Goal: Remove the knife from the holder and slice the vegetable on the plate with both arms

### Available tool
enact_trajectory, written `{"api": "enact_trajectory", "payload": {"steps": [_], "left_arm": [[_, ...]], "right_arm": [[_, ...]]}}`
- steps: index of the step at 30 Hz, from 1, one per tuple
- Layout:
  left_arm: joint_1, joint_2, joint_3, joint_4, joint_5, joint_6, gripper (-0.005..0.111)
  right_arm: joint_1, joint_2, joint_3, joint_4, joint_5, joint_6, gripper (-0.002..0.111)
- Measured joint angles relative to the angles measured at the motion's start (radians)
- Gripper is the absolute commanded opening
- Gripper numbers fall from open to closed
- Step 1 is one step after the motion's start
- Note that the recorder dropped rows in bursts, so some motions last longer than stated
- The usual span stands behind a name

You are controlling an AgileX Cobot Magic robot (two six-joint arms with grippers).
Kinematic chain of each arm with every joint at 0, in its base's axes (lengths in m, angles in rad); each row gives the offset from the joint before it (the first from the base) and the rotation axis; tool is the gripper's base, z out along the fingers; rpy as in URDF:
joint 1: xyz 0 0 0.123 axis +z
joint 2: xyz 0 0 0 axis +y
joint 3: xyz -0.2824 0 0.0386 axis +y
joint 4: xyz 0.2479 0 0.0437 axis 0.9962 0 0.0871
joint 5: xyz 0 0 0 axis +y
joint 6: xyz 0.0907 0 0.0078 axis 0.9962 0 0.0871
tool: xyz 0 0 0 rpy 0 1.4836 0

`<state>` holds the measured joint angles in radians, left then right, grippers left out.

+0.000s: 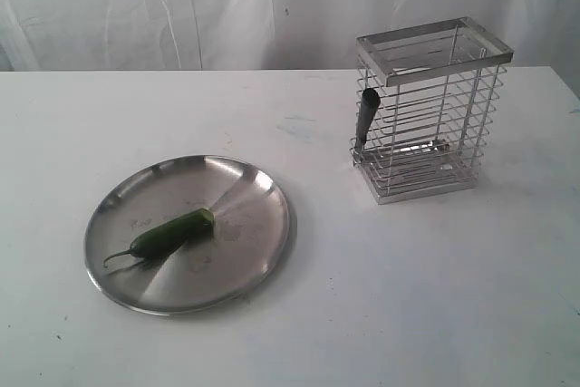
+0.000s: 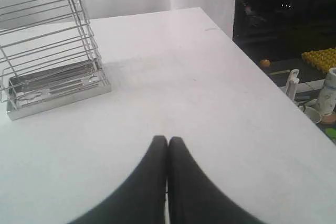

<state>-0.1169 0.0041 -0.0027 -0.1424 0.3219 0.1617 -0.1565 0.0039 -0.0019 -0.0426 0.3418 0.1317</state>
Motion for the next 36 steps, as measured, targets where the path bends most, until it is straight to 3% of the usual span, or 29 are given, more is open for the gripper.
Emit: {"api": "enact_trajectory", "payload": {"steps": [6, 9, 12, 14, 19, 23, 25, 27, 32, 36], "left_arm": [[0.000, 0.000, 0.000, 0.000, 0.000, 0.000, 0.000], [0.000, 0.000, 0.000, 0.000, 0.000, 0.000, 0.000], [0.000, 0.000, 0.000, 0.000, 0.000, 0.000, 0.000], [0.000, 0.000, 0.000, 0.000, 0.000, 0.000, 0.000], [0.000, 0.000, 0.000, 0.000, 0.004, 0.000, 0.000], [0.000, 0.000, 0.000, 0.000, 0.004, 0.000, 0.000], [0.000, 0.000, 0.000, 0.000, 0.004, 0.000, 0.000], [0.000, 0.000, 0.000, 0.000, 0.004, 0.000, 0.000], [0.000, 0.000, 0.000, 0.000, 0.004, 0.000, 0.000], [0.000, 0.000, 0.000, 0.000, 0.004, 0.000, 0.000]], "right_arm": [[0.000, 0.000, 0.000, 0.112, -0.048, 0.022, 0.000], [0.000, 0.000, 0.000, 0.297, -0.204, 0.053, 0.000], [0.000, 0.000, 0.000, 0.349, -0.321, 0.065, 0.000], [0.000, 0.000, 0.000, 0.384, -0.431, 0.107, 0.000], [0.000, 0.000, -0.030, 0.434, -0.842, 0.464, 0.000], [0.000, 0.073, -0.208, 0.416, -1.066, 0.576, 0.000], [0.000, 0.145, -0.330, 0.332, -1.107, 0.591, 0.000], [0.000, 0.240, -0.477, 0.128, -1.116, 0.589, 0.000], [0.000, 0.489, -0.744, -0.674, -1.015, 0.637, 0.000], [0.000, 0.710, -0.752, -1.231, -0.749, 0.848, 0.000]]}}
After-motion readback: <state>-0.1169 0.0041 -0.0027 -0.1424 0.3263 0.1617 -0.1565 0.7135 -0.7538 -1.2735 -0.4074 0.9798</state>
